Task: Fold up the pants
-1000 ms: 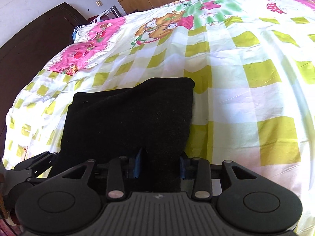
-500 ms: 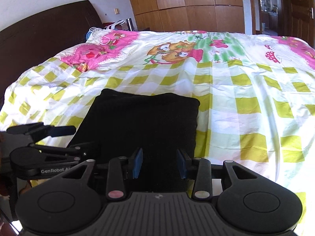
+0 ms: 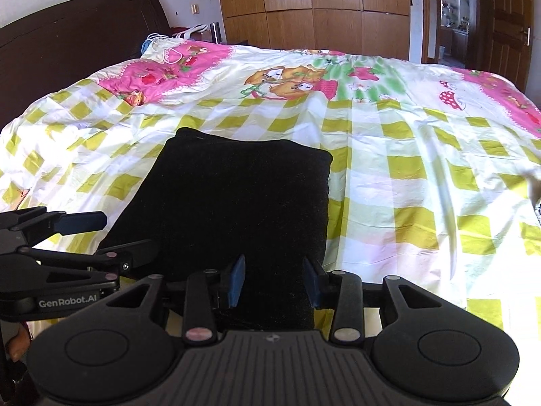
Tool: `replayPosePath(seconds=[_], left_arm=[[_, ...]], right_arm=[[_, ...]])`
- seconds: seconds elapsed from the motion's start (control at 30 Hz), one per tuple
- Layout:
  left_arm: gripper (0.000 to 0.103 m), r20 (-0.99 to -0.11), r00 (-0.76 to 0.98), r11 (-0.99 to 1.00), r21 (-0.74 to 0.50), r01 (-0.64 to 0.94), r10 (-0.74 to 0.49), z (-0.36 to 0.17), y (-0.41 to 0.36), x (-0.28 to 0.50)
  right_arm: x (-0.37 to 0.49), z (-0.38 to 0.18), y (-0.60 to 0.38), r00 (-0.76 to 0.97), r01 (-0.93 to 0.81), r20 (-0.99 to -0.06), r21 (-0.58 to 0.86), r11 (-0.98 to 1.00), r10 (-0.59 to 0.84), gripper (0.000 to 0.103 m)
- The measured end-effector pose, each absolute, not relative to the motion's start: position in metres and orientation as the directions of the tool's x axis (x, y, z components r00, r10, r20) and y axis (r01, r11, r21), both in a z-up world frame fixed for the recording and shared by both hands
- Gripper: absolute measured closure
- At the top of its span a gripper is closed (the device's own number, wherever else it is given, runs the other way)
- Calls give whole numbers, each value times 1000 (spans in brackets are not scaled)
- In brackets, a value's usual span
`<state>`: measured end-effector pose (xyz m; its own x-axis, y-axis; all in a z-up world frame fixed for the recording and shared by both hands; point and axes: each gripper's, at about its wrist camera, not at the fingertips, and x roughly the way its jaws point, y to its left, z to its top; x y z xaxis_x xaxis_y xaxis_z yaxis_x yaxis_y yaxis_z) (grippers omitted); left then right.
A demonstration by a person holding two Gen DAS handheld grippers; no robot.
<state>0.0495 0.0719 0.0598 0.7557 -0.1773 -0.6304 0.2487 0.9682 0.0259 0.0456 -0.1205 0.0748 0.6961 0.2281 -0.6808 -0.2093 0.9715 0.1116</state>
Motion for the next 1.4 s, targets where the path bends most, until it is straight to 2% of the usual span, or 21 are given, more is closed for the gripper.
replayPosePath(seconds=[0.1, 0.27, 0.4, 0.87, 1.4], left_arm=[[17, -605, 777, 973, 14, 229, -174, 64, 71, 41], [14, -578, 797, 979, -18, 204, -176, 68, 72, 30], [9, -566, 809, 980, 7, 198, -159, 70, 69, 22], [3, -572, 806, 980, 21, 199, -151, 58, 53, 4], [3, -595, 790, 983, 3, 185, -147, 43, 55, 3]], right_arm=[[37, 78, -120, 705, -209, -673, 103, 972, 223, 52], [27, 80, -119, 713, -209, -668, 87, 974, 213, 52], [22, 81, -120, 717, -203, -665, 87, 975, 209, 52], [10, 68, -125, 703, -184, -685, 87, 979, 193, 52], [6, 51, -130, 687, -159, -709, 71, 985, 161, 52]])
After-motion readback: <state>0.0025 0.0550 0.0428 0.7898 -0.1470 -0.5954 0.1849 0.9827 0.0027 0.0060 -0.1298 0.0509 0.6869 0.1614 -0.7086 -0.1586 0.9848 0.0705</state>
